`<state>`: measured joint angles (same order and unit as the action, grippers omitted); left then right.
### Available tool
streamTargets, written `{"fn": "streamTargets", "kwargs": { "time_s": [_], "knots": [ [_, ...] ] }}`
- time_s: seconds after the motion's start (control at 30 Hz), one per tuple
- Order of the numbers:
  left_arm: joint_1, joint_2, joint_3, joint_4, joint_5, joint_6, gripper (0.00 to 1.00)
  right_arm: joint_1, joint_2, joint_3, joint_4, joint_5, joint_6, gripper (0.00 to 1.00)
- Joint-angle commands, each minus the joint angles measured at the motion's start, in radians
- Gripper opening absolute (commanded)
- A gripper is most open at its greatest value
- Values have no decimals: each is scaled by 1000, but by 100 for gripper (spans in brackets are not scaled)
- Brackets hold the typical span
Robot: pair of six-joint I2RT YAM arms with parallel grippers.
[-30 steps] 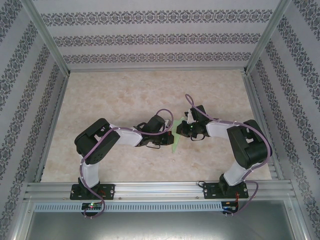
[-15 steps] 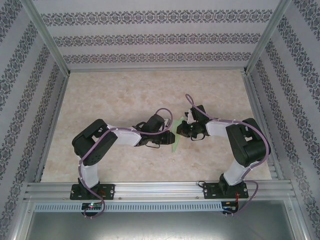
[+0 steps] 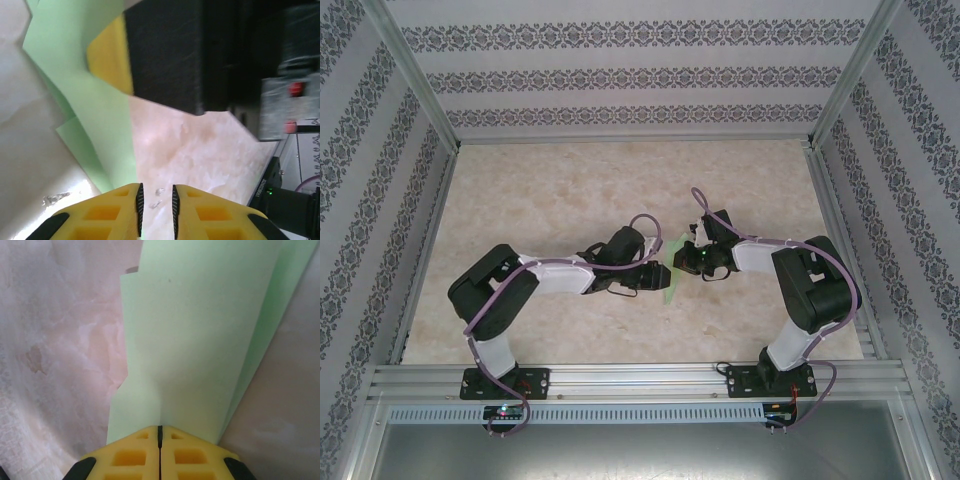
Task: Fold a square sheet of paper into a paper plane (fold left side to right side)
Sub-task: Fold the wing for the fifth time at the center of the table.
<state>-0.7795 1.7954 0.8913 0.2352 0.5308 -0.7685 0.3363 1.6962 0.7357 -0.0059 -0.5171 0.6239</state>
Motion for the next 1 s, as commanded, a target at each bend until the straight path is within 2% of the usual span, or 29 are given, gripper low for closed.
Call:
{"fn": "streamTargets", "kwargs": {
  "time_s": [0.0, 0.3, 0.97],
  "knots": [
    [-7, 31, 27, 56, 49, -17, 25, -3, 33, -15, -64, 32, -22, 7],
    [-15, 93, 31, 140, 113, -49, 23, 3, 43, -10, -67, 31, -26, 7],
    [-37, 162, 64, 137, 150, -61, 22, 2, 64, -1, -82, 28, -23, 7]
  ]
}}
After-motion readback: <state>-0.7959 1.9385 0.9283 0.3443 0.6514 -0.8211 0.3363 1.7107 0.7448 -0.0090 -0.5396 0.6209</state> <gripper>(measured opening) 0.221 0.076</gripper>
